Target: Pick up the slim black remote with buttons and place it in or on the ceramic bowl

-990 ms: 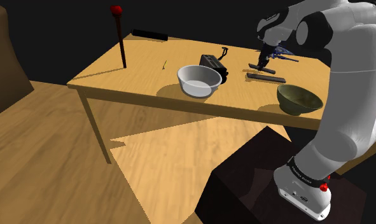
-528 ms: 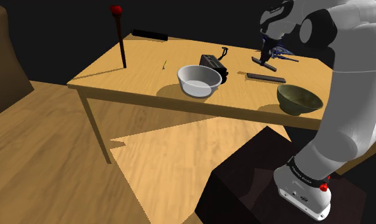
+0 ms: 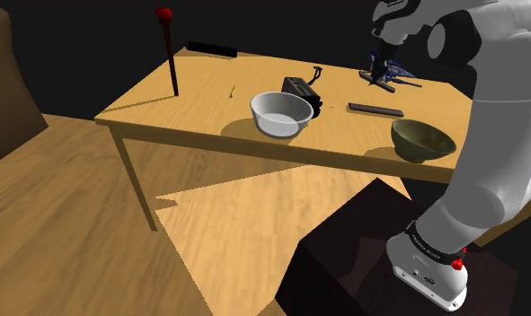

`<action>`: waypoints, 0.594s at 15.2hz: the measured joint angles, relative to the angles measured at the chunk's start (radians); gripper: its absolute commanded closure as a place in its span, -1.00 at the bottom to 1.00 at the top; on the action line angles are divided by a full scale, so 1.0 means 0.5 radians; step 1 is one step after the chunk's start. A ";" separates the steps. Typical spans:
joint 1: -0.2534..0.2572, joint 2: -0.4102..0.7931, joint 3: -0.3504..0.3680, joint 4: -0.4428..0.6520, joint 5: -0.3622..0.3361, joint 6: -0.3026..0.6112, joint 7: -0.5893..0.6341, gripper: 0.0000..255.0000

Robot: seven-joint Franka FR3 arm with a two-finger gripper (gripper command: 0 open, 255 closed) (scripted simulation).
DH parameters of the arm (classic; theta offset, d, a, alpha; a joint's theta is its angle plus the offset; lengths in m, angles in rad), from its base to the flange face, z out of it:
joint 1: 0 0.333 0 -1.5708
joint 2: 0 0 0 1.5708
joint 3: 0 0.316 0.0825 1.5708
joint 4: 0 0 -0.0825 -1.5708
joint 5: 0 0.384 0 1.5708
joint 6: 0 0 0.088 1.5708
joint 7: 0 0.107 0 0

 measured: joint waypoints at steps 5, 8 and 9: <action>-0.014 -0.016 -0.011 0.119 -0.018 -0.129 0.016 1.00; -0.032 -0.015 -0.014 0.202 -0.021 -0.207 0.021 1.00; -0.038 -0.015 -0.016 0.229 -0.022 -0.235 0.023 1.00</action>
